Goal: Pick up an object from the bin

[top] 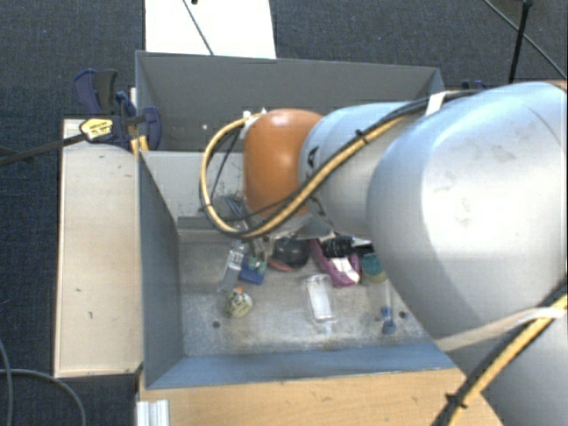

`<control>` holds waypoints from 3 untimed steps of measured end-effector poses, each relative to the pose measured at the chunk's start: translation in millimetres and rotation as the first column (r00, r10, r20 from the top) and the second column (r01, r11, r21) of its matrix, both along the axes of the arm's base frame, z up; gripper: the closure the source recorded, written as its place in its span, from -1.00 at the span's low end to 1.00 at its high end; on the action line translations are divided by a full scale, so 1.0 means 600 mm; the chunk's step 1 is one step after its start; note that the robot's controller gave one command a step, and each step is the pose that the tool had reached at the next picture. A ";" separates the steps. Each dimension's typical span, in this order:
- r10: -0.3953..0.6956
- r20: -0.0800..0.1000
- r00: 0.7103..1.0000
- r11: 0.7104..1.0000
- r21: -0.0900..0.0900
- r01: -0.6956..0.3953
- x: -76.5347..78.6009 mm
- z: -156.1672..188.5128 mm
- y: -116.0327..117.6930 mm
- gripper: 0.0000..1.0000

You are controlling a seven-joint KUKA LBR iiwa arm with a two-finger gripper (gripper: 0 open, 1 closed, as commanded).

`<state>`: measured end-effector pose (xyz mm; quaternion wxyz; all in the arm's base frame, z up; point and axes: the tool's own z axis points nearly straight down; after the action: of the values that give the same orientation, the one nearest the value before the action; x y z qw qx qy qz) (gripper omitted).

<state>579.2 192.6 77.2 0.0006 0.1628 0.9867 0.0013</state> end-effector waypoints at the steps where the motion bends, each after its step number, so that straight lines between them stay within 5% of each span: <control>1: 0.142 0.007 0.990 0.990 -0.001 -0.142 -0.121 -0.009 -0.049 -1.00; 2: 0.341 0.016 0.940 0.940 -0.005 -0.341 -0.160 -0.006 -0.140 -1.00; 3: 0.226 0.007 0.974 0.974 0.000 -0.226 -0.101 -0.008 -0.097 -1.00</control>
Offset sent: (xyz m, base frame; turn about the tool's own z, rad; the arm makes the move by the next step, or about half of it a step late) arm -0.0742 -0.0293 -0.0072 -0.1443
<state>518.6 134.5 72.5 0.0036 0.0497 0.9988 0.0024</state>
